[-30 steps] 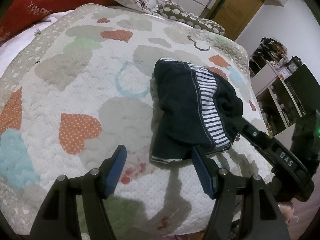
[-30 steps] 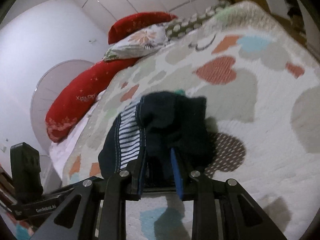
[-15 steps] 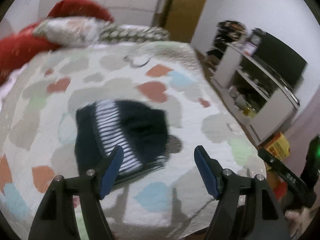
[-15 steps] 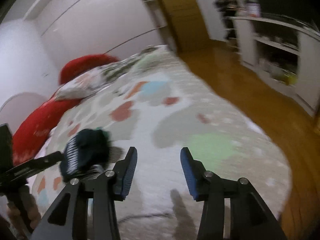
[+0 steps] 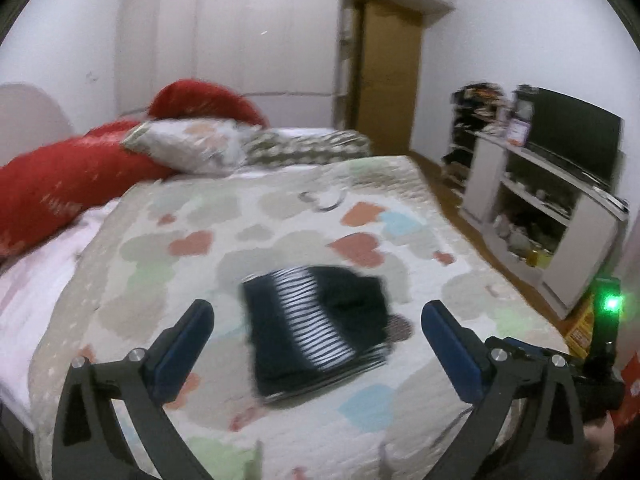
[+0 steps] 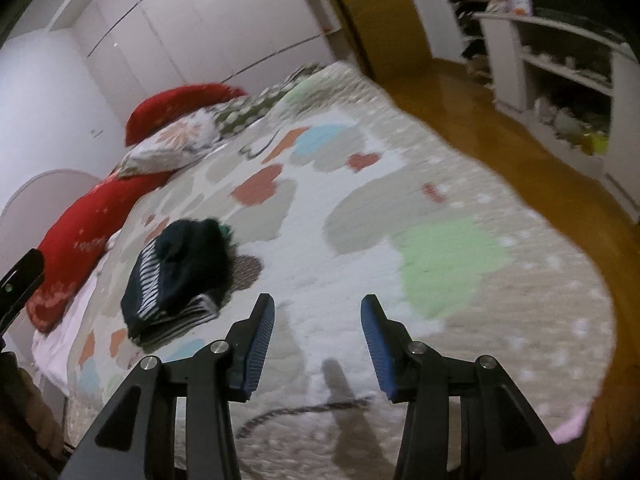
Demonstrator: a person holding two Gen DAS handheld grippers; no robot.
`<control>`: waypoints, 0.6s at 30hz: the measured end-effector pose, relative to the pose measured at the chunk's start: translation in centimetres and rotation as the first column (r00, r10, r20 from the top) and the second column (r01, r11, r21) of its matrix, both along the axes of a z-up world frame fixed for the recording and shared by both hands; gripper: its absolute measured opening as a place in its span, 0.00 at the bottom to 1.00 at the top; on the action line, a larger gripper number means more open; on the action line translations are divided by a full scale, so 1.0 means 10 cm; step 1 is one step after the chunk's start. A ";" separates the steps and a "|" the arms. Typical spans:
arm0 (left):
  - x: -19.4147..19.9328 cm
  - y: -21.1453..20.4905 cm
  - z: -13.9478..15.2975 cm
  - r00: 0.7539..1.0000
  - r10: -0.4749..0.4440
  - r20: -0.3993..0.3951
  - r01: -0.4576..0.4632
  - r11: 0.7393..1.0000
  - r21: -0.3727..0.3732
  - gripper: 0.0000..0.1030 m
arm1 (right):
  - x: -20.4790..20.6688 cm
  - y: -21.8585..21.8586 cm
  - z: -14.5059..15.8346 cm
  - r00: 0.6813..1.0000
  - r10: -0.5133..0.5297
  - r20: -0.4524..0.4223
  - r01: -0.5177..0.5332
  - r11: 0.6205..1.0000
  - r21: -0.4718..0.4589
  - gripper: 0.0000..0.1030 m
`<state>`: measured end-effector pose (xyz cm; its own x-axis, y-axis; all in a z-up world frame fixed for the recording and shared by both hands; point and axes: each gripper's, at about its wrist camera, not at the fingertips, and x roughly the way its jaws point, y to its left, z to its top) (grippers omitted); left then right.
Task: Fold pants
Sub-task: 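Fold the bundle over with the left gripper and release the right gripper, then open the left gripper and pull both grippers back from the bundle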
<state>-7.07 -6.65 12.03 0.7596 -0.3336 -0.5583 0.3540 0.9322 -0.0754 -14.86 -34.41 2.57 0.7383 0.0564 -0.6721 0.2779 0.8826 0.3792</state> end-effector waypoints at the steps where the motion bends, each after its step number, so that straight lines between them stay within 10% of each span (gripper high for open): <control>1: 0.03 0.08 -0.03 1.000 0.023 -0.018 -0.023 1.000 0.000 1.00 | 0.07 0.04 -0.04 1.000 0.019 -0.006 -0.019 1.000 0.014 0.47; 10: 0.43 0.79 -0.50 0.939 0.259 -0.228 -0.259 0.965 0.031 1.00 | 0.50 0.38 -0.19 0.988 0.153 -0.016 -0.152 0.987 0.044 0.48; 18: 0.34 0.50 -0.60 0.955 0.248 -0.161 -0.215 0.957 0.196 1.00 | 0.63 0.47 -0.21 0.979 0.199 -0.038 -0.197 0.980 0.037 0.52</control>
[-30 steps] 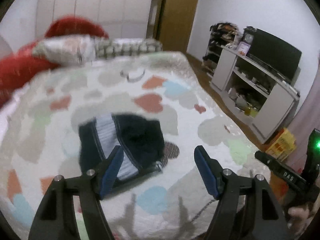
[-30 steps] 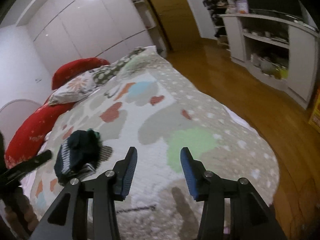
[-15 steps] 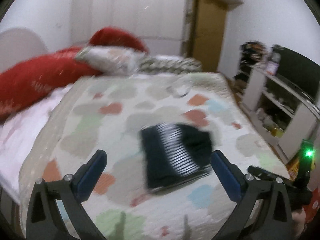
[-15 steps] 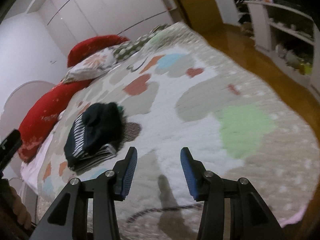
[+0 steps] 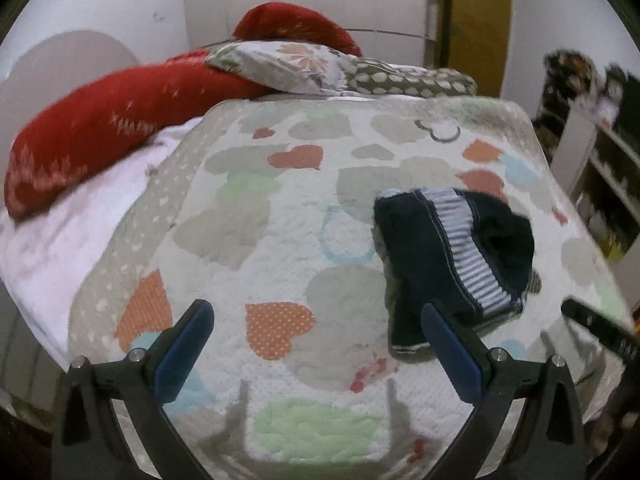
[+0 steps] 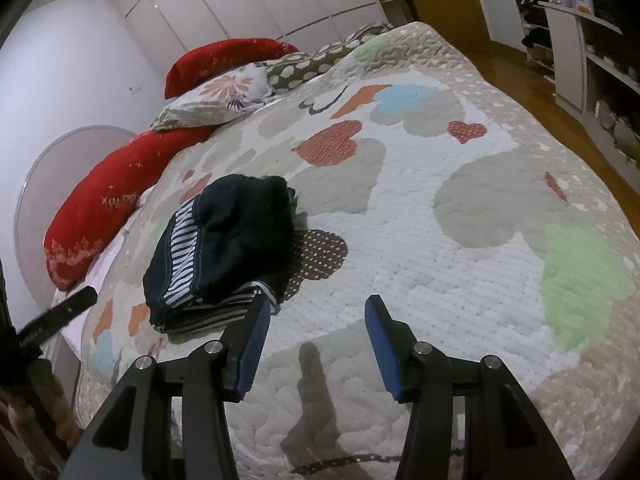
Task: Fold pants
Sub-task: 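Open the left gripper and pull both grippers back from the bundle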
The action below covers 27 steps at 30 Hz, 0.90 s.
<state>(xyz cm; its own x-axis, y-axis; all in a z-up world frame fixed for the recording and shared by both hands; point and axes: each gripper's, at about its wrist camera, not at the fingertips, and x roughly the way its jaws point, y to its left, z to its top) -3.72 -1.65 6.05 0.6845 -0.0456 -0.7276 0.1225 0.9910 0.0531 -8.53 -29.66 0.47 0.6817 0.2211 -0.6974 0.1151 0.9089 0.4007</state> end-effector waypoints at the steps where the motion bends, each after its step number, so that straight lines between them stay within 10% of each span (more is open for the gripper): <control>1: -0.01 -0.03 -0.01 1.000 -0.010 -0.001 0.010 1.000 0.010 1.00 | 0.03 0.02 0.00 1.000 0.005 -0.005 -0.005 1.000 -0.004 0.52; 27: -0.04 0.04 -0.24 0.995 -0.053 -0.085 0.053 0.999 -0.007 1.00 | 0.23 0.59 -0.05 0.991 0.122 -0.062 -0.126 0.989 -0.078 0.54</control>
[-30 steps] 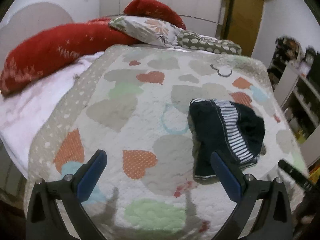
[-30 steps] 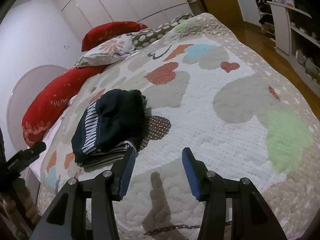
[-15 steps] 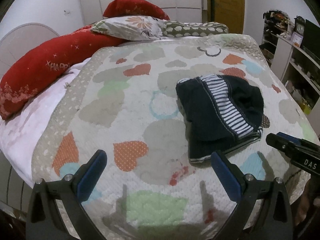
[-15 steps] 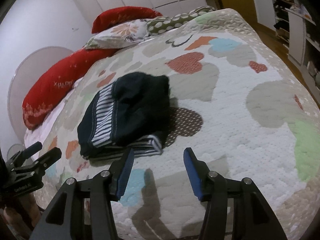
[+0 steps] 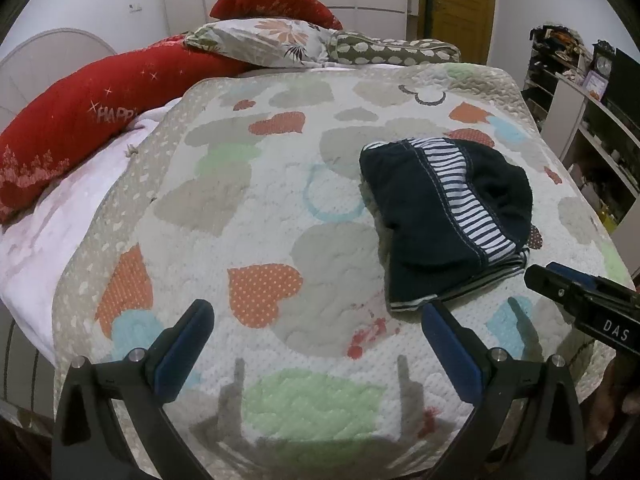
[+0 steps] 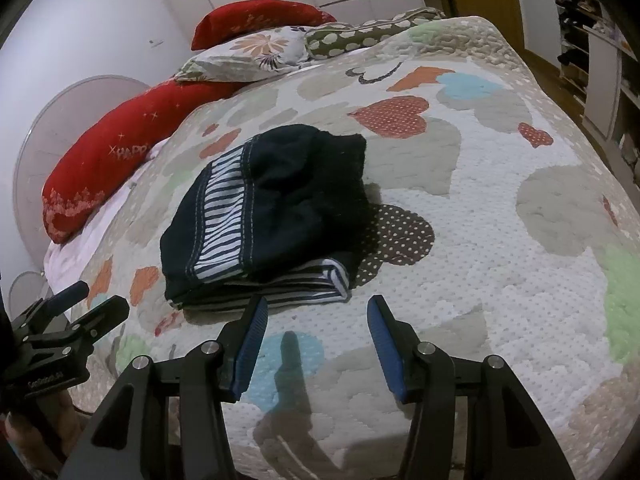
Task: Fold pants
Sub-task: 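Open the left gripper and pull both grippers back from the bundle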
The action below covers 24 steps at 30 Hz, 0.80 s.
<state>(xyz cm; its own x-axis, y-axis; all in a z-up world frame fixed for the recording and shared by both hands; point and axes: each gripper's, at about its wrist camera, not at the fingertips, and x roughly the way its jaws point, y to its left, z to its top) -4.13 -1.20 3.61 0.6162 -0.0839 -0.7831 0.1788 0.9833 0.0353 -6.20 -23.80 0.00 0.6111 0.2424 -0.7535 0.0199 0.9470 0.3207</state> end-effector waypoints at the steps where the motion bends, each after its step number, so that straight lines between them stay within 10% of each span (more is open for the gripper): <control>1: 0.00 0.00 0.00 1.000 0.000 0.000 0.000 1.000 0.001 1.00 | 0.00 0.00 0.00 1.000 0.000 0.000 0.000 1.000 0.001 0.54; 24: 0.40 -0.04 0.00 0.999 -0.012 -0.052 0.011 1.000 -0.016 1.00 | 0.35 -0.33 0.14 0.997 -0.077 0.009 0.076 0.996 0.054 0.61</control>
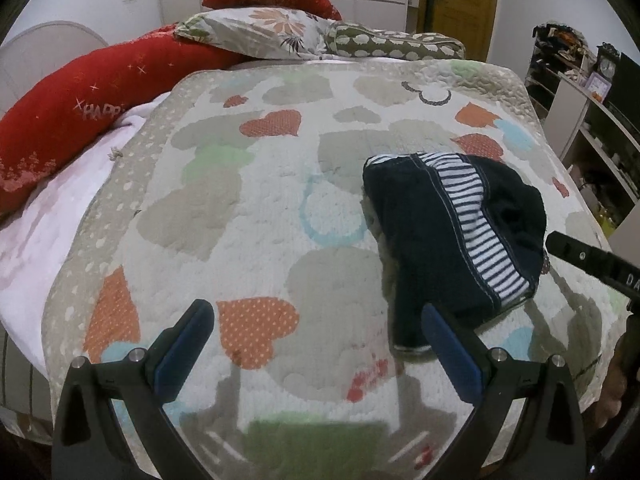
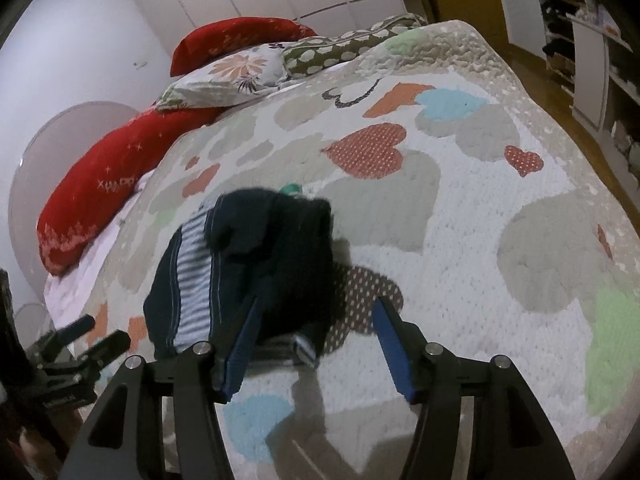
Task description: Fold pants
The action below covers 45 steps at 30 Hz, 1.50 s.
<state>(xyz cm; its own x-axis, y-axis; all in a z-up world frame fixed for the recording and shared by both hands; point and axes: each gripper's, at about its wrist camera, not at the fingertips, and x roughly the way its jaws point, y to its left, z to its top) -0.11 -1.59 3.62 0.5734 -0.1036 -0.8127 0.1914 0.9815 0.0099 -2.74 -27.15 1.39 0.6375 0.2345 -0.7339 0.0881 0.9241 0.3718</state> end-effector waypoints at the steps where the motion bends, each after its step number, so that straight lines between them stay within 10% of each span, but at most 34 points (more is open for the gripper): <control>1: 0.02 0.00 0.00 1.000 -0.001 -0.002 0.001 1.000 -0.001 1.00 | 0.03 -0.02 0.00 1.000 -0.004 -0.002 0.004 1.000 0.010 0.61; 45: 0.12 -0.06 -0.14 0.999 -0.024 -0.033 0.024 1.000 0.007 1.00 | 0.21 -0.14 -0.11 1.000 -0.024 -0.019 0.025 0.998 0.049 0.61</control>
